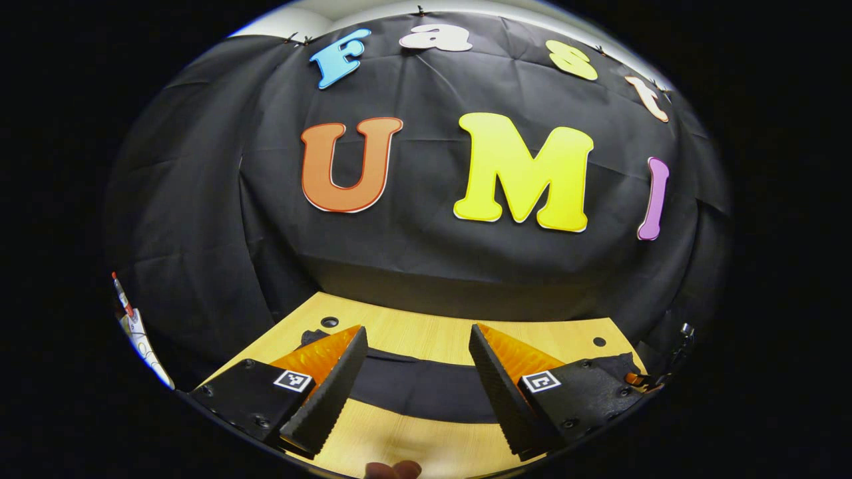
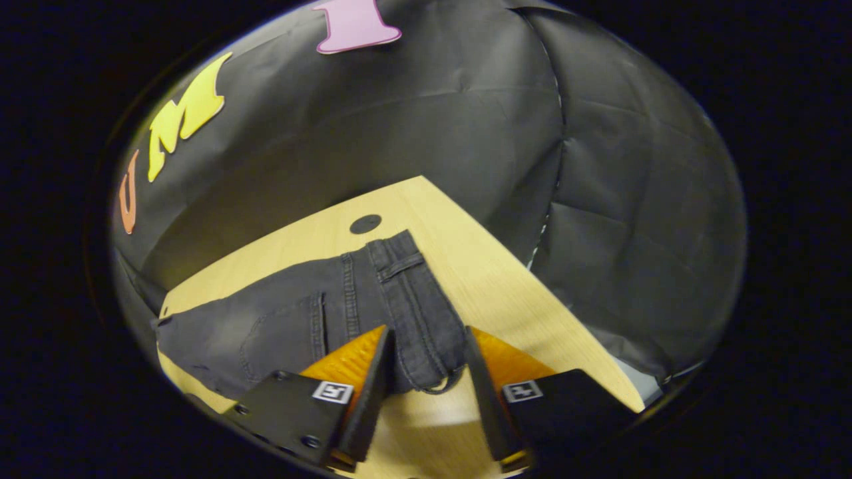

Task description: Grasp the waist and the cuffs of the jeans and fold them to make the two legs overlap; first hold the waist and fold one-third of the jeans toward the cuffs, then hold the cuffs and fold the remaining one-third in the same direction to finish folding.

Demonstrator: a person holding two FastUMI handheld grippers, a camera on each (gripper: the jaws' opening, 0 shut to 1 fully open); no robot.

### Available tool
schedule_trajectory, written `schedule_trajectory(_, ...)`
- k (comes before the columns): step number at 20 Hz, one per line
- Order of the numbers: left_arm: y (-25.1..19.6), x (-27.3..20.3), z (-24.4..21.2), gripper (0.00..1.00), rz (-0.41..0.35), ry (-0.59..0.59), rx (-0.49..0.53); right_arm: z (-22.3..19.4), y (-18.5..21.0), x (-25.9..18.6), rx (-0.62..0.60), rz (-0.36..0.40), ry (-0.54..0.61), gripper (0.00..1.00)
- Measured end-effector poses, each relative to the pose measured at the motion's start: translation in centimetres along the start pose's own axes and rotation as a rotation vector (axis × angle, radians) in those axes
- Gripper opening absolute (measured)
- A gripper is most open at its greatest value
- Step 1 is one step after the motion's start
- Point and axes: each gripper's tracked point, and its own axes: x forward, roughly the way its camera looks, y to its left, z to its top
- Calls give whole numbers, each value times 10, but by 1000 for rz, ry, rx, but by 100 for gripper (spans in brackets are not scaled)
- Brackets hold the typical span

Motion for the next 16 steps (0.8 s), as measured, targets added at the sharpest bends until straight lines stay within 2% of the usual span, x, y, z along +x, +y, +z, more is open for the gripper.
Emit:
schedule_trajectory(4, 11, -6, -3, 98, 11, 17, -21, 7, 5, -6, -74, -48, 21, 25)
schedule_trajectory(6, 23, -10, -1, 99, 23, 4, -10, 8, 6, -10, -58, -69, 31, 7)
schedule_trajectory(8, 32, -13, -1, 99, 32, -5, -11, 16, 9, -21, -32, -68, 35, 3)
schedule_trajectory(11, 46, -18, -1, 99, 40, -18, -22, 33, 22, -50, -55, -51, -10, 3)
schedule_trajectory(12, 50, -21, -2, 99, 40, -19, -27, 42, 31, -63, -68, -45, -31, 7)
schedule_trajectory(13, 55, -23, -1, 99, 45, -23, -27, 51, 43, -77, -75, -37, -54, 2)
schedule_trajectory(14, 60, -24, -1, 99, 46, -25, -29, 61, 56, -89, -78, -24, -76, 7)
schedule_trajectory(16, 73, -27, -1, 99, 53, -36, -45, 84, 92, -100, -107, 5, -114, 7)
